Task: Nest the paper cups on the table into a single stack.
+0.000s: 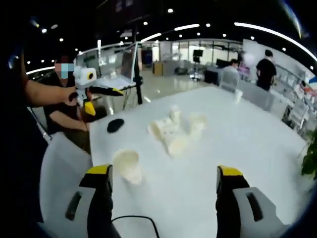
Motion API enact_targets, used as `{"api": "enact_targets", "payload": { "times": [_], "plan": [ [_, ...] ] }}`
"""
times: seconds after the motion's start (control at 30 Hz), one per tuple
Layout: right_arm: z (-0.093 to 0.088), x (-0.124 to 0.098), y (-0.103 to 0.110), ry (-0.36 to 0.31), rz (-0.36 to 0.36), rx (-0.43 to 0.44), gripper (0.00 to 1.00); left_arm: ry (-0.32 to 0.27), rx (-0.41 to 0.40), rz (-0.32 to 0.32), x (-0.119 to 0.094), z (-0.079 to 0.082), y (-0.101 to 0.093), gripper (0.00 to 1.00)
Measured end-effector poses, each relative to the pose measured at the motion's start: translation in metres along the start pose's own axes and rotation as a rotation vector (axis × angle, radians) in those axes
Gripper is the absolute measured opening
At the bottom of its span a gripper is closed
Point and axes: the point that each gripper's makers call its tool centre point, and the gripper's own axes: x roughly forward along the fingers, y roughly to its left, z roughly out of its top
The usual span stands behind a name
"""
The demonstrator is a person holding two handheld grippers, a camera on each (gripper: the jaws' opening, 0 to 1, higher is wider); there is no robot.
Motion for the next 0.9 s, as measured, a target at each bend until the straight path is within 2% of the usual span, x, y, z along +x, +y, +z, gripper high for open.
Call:
{"api": "enact_targets", "payload": {
  "times": [0.17,0.27,0.37,0.43,0.5,0.63,0.8,0.87,0.9],
  "plan": [
    [-0.012,-0.017,-0.005,-0.045,-0.012,-0.010,0.96,-0.016,-0.005,0.013,0.002,0.006,-0.006,0.99],
    [-0.024,-0.030,-0.010,-0.050,-0.015,-0.004,0.98,-0.018,-0.005,0.018,0.003,0.005,-0.007,0.99],
    [-0.036,-0.051,-0.024,-0.053,-0.050,-0.015,0.99,-0.019,-0.012,0.028,0.003,0.003,-0.008,0.99],
    [-0.040,-0.064,-0.031,-0.057,-0.058,0.007,0.98,-0.017,-0.012,0.038,0.002,0.002,-0.011,0.99],
    [-0.035,-0.070,-0.033,-0.088,-0.061,0.002,0.99,-0.021,-0.007,0.049,0.000,0.005,-0.015,0.99],
    [-0.020,-0.067,-0.026,-0.150,-0.024,-0.006,1.00,-0.052,-0.016,0.067,-0.005,0.016,-0.021,0.99],
    [-0.016,-0.051,-0.017,-0.143,-0.008,0.013,1.00,-0.020,-0.037,0.073,-0.002,0.006,-0.015,0.99],
    [-0.011,-0.041,-0.014,-0.161,-0.010,-0.023,1.00,-0.045,0.042,0.038,-0.001,0.011,-0.018,0.99],
    [-0.011,-0.038,-0.015,-0.165,-0.020,-0.017,1.00,-0.020,0.042,0.037,-0.001,0.006,-0.017,0.99]
  ]
}}
